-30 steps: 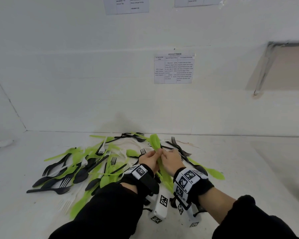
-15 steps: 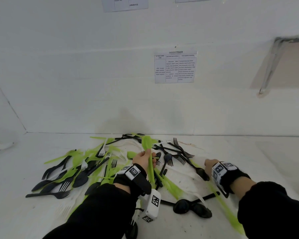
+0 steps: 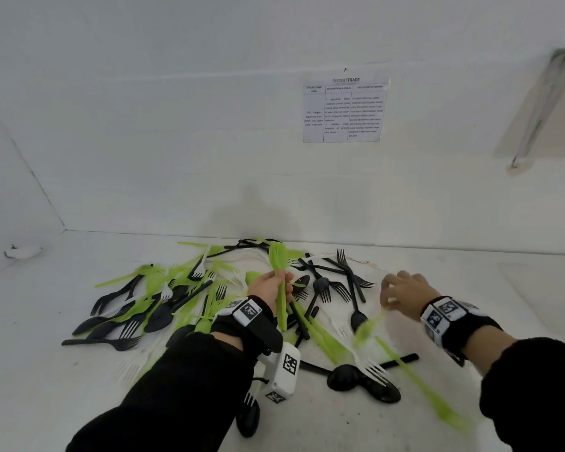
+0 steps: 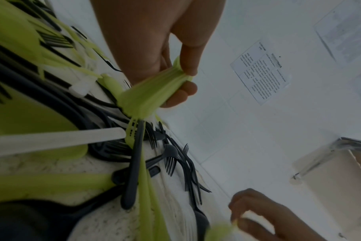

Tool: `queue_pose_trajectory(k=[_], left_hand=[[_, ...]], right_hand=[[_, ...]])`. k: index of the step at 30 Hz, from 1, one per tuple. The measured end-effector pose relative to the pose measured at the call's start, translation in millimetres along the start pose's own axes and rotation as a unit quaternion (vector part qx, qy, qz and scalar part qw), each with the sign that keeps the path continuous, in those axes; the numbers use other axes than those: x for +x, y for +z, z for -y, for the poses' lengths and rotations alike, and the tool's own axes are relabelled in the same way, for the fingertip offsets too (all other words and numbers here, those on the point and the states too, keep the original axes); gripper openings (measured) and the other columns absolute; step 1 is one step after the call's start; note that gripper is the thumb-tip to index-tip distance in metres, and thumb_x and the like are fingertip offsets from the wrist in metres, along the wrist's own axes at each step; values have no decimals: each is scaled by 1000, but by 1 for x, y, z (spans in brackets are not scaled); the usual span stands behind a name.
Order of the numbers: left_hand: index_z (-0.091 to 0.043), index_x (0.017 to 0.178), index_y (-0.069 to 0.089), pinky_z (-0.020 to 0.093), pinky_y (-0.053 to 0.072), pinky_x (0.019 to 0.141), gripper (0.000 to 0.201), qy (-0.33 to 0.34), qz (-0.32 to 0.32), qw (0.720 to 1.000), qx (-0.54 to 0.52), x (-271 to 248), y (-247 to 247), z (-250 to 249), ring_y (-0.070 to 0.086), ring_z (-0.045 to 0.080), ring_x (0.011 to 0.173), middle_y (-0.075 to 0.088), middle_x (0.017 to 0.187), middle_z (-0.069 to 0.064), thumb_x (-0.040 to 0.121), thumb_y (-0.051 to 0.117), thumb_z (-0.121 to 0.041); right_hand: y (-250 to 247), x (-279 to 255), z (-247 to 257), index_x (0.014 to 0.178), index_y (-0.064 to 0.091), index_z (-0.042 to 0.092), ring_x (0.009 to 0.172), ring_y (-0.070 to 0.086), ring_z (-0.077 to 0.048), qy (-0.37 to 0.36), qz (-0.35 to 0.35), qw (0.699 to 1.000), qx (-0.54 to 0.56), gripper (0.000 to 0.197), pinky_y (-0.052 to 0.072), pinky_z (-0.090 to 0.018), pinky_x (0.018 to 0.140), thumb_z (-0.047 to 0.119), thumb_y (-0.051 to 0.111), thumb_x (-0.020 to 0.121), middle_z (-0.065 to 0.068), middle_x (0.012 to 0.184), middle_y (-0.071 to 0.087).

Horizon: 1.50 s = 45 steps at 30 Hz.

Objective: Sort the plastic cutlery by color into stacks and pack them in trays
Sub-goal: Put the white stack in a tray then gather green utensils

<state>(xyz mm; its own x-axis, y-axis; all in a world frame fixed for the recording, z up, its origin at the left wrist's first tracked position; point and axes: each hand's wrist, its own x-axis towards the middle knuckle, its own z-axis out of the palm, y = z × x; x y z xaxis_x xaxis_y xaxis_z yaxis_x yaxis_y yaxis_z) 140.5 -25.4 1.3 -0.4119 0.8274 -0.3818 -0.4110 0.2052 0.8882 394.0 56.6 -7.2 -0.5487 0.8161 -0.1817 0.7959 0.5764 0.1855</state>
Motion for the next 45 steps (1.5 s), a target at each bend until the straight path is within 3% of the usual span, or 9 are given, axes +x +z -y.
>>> queue_pose_trajectory(k=[8,12,16,20,24,31,36,42,45], left_hand=[[-2,97,60,26,49,60,15,32,38,998,-40,-23,-8,7,63,9,52,64,70,2,96,47,-8],[1,94,56,30,53,63,13,33,58,995,-70,-41,-8,5,62,18,66,62,81,9,97,45,-6],[5,113,56,29,57,56,26,62,-7,994,-85,-44,-26,3,65,18,61,63,92,18,91,57,-7],[-2,89,62,24,54,57,7,77,-22,995,-61,-41,-51,0,60,20,69,67,76,11,89,59,-8],[-1,95,58,28,52,70,15,74,5,996,-56,-42,-73,-11,59,22,78,64,86,13,97,45,-8],[1,94,56,20,53,46,15,75,20,997,-22,-34,-120,-39,62,7,45,62,70,11,97,41,0],[-6,88,58,28,56,50,21,52,78,996,2,-33,-140,-57,65,12,54,68,67,6,98,40,-4],[-9,98,55,37,50,69,16,3,72,995,72,-22,-165,-72,57,23,72,58,85,8,100,40,-9],[-8,96,50,34,45,64,17,-1,33,997,72,-15,-170,-79,56,22,67,54,80,6,101,35,-10]], right_hand=[[-45,-5,47,114,59,3,68,49,-15,84,-177,870,453,24,38,-17,62,10,47,95,-2,84,55],[-67,-5,121,122,56,7,43,50,-8,23,-100,818,566,29,45,-15,43,14,42,97,-1,59,52],[-70,0,173,114,62,8,89,59,-23,-36,-138,889,435,29,47,-33,84,16,40,97,-9,94,63],[-71,8,208,118,55,2,108,51,-28,-41,-131,924,358,31,33,-30,86,16,35,99,-21,114,57],[-81,19,235,115,58,0,109,55,-29,-37,-128,918,372,32,38,-31,87,16,35,99,-20,116,61],[-96,40,265,103,64,-2,82,53,-24,-68,-77,861,499,28,47,-36,83,14,43,96,-12,85,57],[-109,48,282,106,65,1,100,60,-33,-62,-88,883,456,29,47,-39,90,17,43,96,-20,100,65],[-107,57,293,79,63,7,69,53,-18,-37,-86,900,426,35,35,-20,55,31,45,97,-3,72,56],[-94,69,295,111,62,5,90,60,-19,-32,-28,938,344,29,46,-24,78,16,39,97,-8,102,64]])
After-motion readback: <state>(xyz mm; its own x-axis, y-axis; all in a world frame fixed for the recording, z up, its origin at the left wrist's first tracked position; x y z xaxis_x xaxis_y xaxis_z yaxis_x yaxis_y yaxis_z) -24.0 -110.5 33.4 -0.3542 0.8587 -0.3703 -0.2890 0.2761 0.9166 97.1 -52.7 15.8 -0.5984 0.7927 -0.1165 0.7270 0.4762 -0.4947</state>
